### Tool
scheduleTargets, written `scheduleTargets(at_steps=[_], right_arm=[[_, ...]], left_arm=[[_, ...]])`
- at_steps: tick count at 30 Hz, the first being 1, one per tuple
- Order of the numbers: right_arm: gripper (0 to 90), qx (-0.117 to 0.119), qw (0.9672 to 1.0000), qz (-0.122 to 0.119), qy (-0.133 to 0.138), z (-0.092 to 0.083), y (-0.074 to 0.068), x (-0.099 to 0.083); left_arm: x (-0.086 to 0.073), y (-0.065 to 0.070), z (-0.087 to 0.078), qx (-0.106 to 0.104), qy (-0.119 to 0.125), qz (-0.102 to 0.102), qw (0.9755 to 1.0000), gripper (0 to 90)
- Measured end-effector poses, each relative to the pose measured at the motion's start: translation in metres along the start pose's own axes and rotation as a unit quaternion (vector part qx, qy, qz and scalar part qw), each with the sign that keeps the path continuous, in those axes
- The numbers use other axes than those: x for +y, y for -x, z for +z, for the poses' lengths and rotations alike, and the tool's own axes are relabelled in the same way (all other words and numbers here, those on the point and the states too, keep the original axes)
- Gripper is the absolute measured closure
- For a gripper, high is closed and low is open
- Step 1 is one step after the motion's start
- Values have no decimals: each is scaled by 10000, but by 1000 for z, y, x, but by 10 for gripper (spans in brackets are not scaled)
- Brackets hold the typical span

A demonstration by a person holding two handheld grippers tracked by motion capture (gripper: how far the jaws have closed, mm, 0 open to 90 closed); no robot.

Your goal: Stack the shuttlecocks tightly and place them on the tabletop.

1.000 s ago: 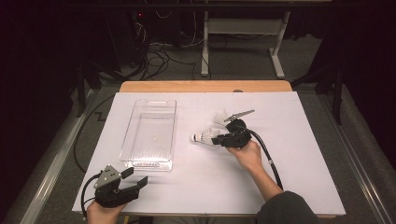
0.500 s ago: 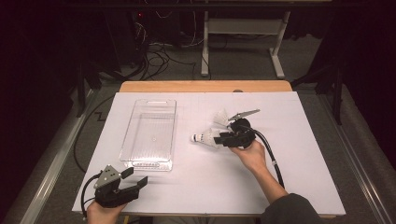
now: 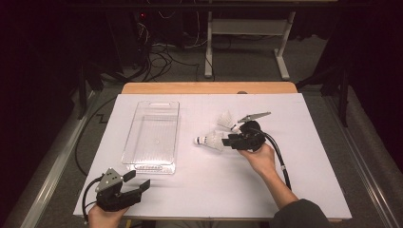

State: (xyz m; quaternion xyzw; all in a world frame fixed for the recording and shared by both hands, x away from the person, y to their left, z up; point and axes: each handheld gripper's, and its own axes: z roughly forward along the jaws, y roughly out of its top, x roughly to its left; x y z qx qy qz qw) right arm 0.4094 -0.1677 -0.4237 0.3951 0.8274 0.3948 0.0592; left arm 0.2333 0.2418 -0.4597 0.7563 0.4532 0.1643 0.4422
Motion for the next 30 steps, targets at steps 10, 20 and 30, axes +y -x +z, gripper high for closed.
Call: scheduleTargets(at_steps=[10,20,30], right_arm=[[606,-76,9999,0,109,-9,5,-2],[581,-203,9995,-29,245,-12,8,-2],[531,-420,9982,-42,417,-15,12,4]], left_arm=[[0,0,0,4,3,3,10000,335],[0,0,0,8,3,3,10000,335],[0,0,0,9,-2,12,10000,336]])
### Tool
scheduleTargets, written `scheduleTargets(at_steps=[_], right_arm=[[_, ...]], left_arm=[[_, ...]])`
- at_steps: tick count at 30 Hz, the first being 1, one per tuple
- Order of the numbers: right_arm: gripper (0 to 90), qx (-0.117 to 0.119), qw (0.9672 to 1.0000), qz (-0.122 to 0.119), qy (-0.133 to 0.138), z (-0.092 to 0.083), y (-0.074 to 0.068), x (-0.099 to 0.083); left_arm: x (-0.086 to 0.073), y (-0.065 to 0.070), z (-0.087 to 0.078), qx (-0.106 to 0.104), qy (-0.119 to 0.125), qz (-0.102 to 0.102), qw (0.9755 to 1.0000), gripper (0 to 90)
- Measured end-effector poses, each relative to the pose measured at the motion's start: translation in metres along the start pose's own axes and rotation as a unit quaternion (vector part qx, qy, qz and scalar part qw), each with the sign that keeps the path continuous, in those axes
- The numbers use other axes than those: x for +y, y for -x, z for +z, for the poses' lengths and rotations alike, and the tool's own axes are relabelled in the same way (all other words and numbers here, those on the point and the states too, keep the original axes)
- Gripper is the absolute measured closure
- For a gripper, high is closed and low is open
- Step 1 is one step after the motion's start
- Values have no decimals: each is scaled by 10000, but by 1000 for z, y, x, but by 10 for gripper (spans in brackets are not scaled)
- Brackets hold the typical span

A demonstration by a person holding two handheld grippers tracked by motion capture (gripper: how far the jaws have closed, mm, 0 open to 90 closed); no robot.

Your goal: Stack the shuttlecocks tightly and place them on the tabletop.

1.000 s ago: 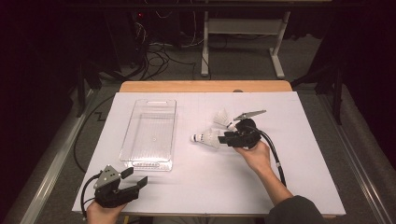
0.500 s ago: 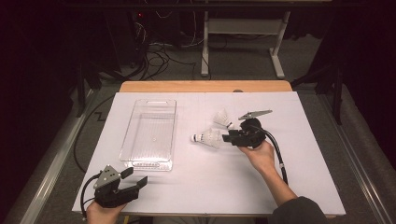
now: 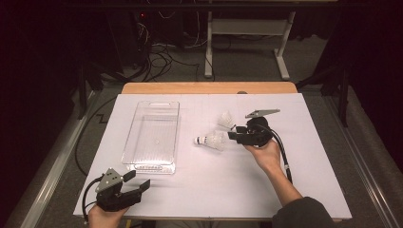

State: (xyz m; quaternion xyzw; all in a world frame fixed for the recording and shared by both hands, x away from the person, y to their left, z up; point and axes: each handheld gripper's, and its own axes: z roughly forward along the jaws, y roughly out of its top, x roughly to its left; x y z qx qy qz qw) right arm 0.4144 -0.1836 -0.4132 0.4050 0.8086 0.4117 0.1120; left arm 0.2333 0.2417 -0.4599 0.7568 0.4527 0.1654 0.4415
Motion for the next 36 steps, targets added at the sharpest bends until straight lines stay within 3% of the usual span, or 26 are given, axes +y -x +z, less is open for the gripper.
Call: scheduleTargets(at_steps=[10,17,27,36], right_arm=[[498,-168,9998,-122,62,1,2,18],[495,-269,9994,-190,-78,5,3,31],[479,-241,9994,-194,-145,13,6,42],[480,-240,9989,-162,-373,22,10,52]], left_arm=[[0,-1,0,2,20,-28,10000,334],[0,-2,0,-11,20,-35,10000,331],[0,-2,0,-17,10,-26,10000,331],[0,-1,0,-45,-4,-6,10000,334]])
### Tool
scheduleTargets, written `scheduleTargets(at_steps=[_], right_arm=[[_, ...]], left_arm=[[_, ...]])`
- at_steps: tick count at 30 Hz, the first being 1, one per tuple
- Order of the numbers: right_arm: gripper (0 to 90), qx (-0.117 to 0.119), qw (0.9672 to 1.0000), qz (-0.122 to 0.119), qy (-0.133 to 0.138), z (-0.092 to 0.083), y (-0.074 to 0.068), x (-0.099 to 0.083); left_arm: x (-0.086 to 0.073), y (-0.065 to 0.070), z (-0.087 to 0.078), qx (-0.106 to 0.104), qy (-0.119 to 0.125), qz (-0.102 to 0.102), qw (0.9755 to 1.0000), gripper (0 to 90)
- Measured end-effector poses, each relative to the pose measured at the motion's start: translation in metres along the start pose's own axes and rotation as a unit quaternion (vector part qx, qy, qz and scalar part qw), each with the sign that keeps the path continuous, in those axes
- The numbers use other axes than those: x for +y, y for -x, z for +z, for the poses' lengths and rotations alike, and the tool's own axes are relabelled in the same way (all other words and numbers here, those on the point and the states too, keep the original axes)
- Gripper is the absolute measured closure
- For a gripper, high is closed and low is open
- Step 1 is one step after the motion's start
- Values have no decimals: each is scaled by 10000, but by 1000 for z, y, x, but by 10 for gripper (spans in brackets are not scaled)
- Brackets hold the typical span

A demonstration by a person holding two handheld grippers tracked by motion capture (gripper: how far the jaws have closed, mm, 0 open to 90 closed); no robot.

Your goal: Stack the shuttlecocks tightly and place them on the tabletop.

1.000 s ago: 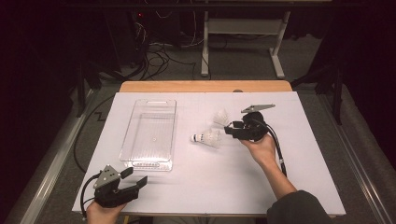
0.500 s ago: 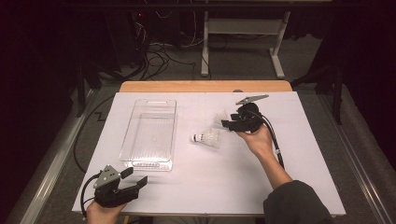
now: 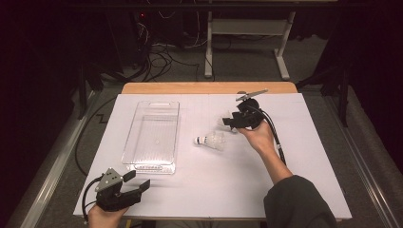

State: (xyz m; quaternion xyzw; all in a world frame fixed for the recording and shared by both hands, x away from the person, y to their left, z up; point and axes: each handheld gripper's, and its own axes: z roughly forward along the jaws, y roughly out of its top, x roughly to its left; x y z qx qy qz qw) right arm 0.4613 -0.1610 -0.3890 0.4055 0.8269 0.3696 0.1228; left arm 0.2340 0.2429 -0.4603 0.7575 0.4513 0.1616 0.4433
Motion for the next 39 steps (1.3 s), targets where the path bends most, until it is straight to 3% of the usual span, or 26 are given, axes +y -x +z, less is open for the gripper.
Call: scheduleTargets(at_steps=[10,18,26,39], right_arm=[[478,-148,9992,-233,-289,10,0,12],[482,-304,9983,-361,-356,12,2,29],[469,-302,9967,-493,-563,24,0,44],[461,-320,9939,-647,-829,45,2,52]], left_arm=[[0,0,1,-24,-29,8,10000,333],[0,0,1,-36,-31,14,10000,332],[0,0,1,-40,-35,24,10000,332],[0,0,1,-71,-32,19,10000,333]])
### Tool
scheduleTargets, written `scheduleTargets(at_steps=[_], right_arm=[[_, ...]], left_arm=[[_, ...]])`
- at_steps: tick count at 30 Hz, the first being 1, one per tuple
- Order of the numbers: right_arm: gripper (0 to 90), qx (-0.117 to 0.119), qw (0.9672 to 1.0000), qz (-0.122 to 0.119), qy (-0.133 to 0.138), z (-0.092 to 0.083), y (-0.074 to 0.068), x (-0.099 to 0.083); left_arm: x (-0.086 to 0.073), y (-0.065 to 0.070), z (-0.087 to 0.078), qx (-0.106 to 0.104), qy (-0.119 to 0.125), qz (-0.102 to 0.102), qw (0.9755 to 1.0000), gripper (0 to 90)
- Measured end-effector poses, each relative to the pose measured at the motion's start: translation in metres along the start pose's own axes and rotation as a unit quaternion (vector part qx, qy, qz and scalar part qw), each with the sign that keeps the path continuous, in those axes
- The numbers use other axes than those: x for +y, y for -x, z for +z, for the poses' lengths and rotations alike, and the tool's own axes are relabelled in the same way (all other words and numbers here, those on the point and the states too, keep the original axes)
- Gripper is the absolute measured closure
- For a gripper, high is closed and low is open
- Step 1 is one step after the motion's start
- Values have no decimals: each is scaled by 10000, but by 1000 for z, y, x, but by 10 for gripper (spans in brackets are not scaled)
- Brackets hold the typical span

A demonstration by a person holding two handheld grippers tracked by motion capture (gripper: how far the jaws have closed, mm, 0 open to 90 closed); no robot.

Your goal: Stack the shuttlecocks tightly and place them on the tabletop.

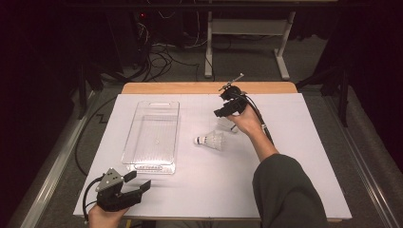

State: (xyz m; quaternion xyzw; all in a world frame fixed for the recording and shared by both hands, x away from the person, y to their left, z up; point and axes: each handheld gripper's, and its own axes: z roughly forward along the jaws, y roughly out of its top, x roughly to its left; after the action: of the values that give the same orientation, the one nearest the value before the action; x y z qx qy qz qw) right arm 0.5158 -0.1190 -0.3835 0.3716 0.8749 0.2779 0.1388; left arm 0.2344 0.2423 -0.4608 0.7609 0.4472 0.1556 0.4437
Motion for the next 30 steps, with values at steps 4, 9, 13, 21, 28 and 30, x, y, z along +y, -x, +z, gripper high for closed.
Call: scheduleTargets(at_steps=[4,9,13,21,28,30], right_arm=[[462,-40,9999,-58,-76,3,0,4],[462,13,9998,-122,-167,9,-3,10],[462,16,9994,-146,-328,15,-4,12],[462,-27,9979,-297,-577,24,-6,14],[464,-27,9964,-312,-786,30,-5,11],[467,-48,9962,-365,-788,30,-3,11]], left_arm=[[0,0,0,-20,23,-12,10000,333],[0,0,-1,-25,30,-20,10000,333],[0,0,-1,-39,38,-21,10000,333],[0,1,0,-85,13,18,10000,334],[0,0,0,-125,22,-6,9999,334],[-1,-2,-1,-172,44,-77,9998,334]])
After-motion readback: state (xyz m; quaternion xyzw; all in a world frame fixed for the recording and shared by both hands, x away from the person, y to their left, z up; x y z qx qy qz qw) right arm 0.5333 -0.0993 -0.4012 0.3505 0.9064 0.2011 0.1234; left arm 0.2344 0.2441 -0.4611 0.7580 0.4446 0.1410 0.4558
